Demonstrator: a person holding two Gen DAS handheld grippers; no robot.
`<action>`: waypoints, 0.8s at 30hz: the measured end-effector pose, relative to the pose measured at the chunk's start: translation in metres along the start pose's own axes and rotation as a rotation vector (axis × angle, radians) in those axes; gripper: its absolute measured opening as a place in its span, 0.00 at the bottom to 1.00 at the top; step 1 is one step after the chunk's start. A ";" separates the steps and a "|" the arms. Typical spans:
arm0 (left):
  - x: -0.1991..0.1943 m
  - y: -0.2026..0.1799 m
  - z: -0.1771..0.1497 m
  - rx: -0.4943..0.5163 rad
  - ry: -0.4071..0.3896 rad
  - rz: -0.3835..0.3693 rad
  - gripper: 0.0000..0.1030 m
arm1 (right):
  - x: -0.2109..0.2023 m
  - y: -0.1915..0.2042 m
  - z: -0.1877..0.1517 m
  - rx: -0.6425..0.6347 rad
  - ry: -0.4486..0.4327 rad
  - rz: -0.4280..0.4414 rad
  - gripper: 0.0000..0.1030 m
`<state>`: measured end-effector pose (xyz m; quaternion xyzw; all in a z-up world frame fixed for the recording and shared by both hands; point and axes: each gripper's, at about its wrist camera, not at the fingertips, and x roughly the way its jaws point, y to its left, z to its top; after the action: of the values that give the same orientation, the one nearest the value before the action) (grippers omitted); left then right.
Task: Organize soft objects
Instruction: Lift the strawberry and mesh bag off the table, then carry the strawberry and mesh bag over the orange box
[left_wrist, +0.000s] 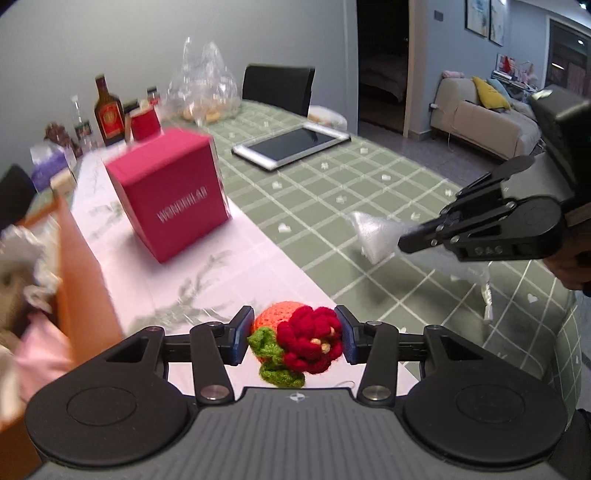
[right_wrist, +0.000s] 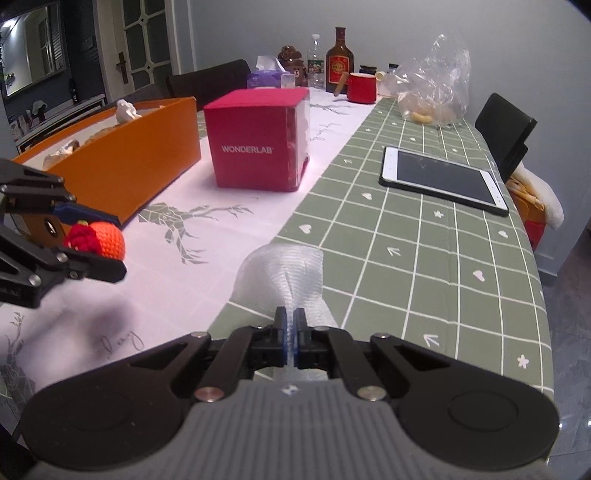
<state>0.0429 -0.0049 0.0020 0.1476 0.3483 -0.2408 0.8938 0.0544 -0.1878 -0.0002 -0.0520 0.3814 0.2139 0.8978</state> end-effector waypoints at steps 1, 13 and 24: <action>-0.008 0.002 0.003 0.002 -0.009 0.001 0.52 | -0.002 0.002 0.003 -0.002 -0.004 0.002 0.00; -0.077 0.065 0.014 -0.045 -0.094 0.073 0.52 | -0.022 0.044 0.054 -0.066 -0.059 0.018 0.00; -0.120 0.121 0.020 -0.143 -0.198 0.109 0.52 | -0.027 0.114 0.115 -0.228 -0.077 0.032 0.00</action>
<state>0.0413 0.1274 0.1112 0.0776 0.2662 -0.1799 0.9438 0.0662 -0.0649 0.1076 -0.1396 0.3205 0.2722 0.8965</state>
